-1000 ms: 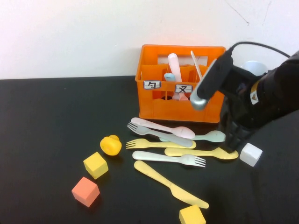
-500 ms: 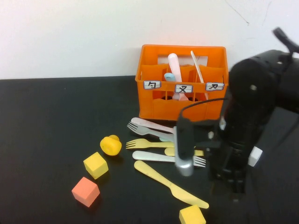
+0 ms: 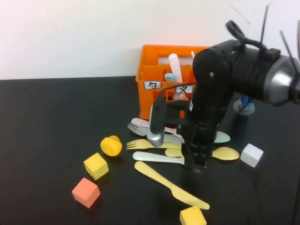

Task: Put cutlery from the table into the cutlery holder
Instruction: Pick up the fork

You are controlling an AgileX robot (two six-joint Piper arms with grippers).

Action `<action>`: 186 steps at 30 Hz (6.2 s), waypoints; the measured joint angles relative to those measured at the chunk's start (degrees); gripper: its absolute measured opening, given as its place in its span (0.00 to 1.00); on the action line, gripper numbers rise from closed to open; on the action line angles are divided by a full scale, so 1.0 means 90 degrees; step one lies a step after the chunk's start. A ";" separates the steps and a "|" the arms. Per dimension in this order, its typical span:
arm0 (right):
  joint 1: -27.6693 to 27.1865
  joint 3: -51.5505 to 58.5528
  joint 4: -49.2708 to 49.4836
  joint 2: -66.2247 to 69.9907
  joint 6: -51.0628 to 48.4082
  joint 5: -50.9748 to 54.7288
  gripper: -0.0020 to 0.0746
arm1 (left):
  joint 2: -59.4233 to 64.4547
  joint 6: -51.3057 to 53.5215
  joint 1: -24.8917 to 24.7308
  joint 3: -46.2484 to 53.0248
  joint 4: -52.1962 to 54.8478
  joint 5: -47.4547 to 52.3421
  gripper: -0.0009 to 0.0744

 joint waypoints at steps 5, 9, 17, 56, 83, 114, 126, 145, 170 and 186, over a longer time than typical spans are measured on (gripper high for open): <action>0.0000 -0.0128 -0.0443 0.0277 0.0986 -0.0871 0.40 | 0.0000 0.0000 0.0000 0.0000 0.0000 0.0000 0.01; -0.0011 -0.0137 -0.0531 0.0378 0.1250 -0.1298 0.41 | 0.0000 0.0000 0.0000 0.0000 0.0000 0.0000 0.01; -0.0011 -0.0160 -0.0941 0.0756 0.1693 -0.1952 0.41 | 0.0000 0.0012 0.0000 0.0000 0.0000 0.0000 0.01; 0.0718 0.0497 -0.1022 -0.0010 0.2226 -0.1313 0.32 | 0.0000 -0.0003 0.0000 0.0000 -0.0011 0.0000 0.01; 0.0826 0.0175 -0.1118 0.0568 0.1819 -0.1568 0.67 | 0.0000 -0.0003 0.0000 0.0000 -0.0011 0.0000 0.01; 0.0826 0.0005 -0.0769 0.0194 0.1548 -0.1021 0.18 | 0.0000 0.0015 0.0000 0.0000 -0.0011 0.0000 0.01; 0.0826 0.0005 -0.0557 0.0567 0.1583 -0.0919 0.21 | 0.0000 0.0001 0.0000 0.0000 -0.0011 0.0000 0.01; 0.0826 -0.0006 -0.0533 0.0736 0.1583 -0.1377 0.34 | 0.0000 0.0001 0.0000 0.0000 -0.0011 0.0000 0.01; 0.0812 0.0005 -0.0605 0.0221 0.1718 -0.1618 0.62 | 0.0000 0.0016 0.0000 0.0000 -0.0011 0.0000 0.01; 0.0703 0.0005 -0.0423 0.0683 0.2322 -0.2142 0.62 | 0.0000 0.0016 0.0000 0.0000 -0.0011 0.0000 0.01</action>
